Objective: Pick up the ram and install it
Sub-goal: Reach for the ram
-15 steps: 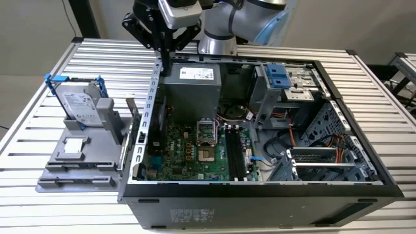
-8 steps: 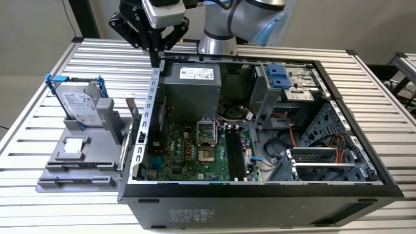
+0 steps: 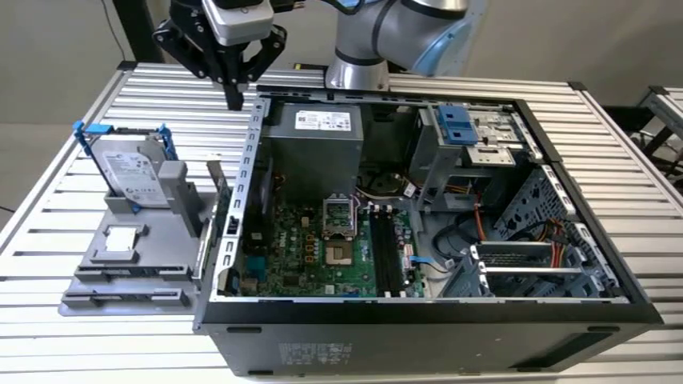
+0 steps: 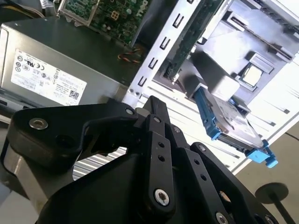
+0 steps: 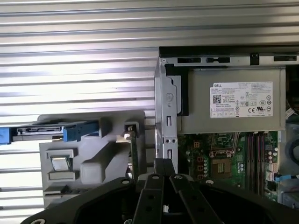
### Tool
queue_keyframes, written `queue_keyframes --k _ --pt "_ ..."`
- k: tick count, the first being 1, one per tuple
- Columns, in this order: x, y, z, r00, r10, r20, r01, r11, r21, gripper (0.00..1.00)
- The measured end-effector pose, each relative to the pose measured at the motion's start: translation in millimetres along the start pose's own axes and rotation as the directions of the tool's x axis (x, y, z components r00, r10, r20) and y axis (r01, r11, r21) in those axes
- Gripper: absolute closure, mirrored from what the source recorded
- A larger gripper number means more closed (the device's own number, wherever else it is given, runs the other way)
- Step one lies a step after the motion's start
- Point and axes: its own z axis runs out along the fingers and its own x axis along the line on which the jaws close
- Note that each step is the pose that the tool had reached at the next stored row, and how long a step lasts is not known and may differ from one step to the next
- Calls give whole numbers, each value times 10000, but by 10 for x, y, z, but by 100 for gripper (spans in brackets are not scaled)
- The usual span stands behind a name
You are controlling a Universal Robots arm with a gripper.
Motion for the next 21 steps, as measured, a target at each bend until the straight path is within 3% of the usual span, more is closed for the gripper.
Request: queue_keyframes --k 21 --pt "680 -36 -14 9999 -149 -7 149 9999 -3 100"
